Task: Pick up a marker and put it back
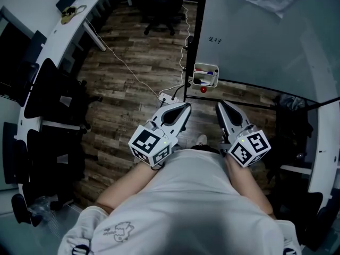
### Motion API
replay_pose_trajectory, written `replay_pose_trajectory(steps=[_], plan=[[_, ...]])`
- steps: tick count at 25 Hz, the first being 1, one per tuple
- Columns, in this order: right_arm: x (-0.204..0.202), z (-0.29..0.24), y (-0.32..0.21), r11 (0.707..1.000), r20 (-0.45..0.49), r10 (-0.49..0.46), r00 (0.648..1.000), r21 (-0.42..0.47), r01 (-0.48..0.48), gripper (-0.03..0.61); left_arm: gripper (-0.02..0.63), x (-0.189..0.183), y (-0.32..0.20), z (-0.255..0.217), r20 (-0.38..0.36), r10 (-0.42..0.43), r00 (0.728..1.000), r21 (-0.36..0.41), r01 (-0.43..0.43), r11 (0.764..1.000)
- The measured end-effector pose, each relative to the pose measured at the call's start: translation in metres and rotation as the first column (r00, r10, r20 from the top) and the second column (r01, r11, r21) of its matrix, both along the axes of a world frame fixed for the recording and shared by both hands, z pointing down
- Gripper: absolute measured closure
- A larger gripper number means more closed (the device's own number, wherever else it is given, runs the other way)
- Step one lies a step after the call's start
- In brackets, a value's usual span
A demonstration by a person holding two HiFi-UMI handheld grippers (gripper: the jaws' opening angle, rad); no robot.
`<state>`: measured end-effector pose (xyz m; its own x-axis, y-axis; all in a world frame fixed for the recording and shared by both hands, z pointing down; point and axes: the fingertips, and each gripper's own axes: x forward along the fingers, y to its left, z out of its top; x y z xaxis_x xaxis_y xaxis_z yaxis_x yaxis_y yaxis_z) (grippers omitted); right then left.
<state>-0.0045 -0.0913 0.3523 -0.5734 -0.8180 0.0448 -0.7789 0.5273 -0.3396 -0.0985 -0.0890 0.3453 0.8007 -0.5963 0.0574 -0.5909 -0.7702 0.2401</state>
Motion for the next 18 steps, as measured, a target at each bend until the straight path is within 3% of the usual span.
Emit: replay_pose_trajectory(steps=[9,18], plan=[[0.047,0.009,-0.062,0.997,-0.002,-0.071,0.998,-0.021,0.071,0.566,0.609,0.048,-0.061,-0.001,0.023,-0.065,0.998,0.02,0.065,0.998],[0.077,0.023,-0.103,0.988,-0.023,-0.146,0.989,-0.058,0.145,0.566,0.609,0.084,-0.097,0.008,-0.007,-0.121,0.993,-0.022,0.121,0.992]])
